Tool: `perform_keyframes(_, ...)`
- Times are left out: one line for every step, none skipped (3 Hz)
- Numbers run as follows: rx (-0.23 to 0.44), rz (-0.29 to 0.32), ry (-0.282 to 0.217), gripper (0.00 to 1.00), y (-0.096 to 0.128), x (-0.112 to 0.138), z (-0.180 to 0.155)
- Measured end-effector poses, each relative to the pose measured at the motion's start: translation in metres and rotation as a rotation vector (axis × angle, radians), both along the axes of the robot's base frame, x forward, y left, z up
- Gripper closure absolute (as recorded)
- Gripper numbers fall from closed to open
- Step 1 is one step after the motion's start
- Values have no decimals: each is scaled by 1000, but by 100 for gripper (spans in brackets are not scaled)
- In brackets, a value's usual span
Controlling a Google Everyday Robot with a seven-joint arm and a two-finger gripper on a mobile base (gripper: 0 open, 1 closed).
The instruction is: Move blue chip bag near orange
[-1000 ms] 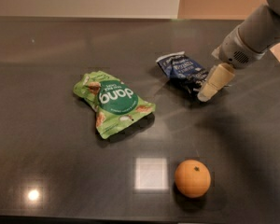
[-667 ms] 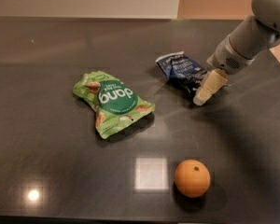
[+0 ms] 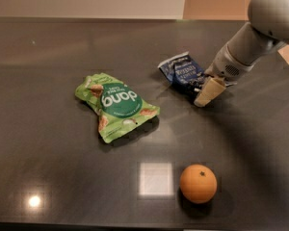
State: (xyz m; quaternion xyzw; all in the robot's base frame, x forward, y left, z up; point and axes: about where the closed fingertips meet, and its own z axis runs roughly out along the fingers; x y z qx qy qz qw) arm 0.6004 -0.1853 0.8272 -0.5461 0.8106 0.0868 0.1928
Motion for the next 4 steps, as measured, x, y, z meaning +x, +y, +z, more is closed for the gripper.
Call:
perform_keyframes(-2,10,2,64,3,0,-3)
perform_keyframes(33,22,-25,88,1,-11,23)
perform_keyframes(60,37,-52,100,-7,-29,57)
perform_keyframes(69,42,-63,100,-15,-57,86)
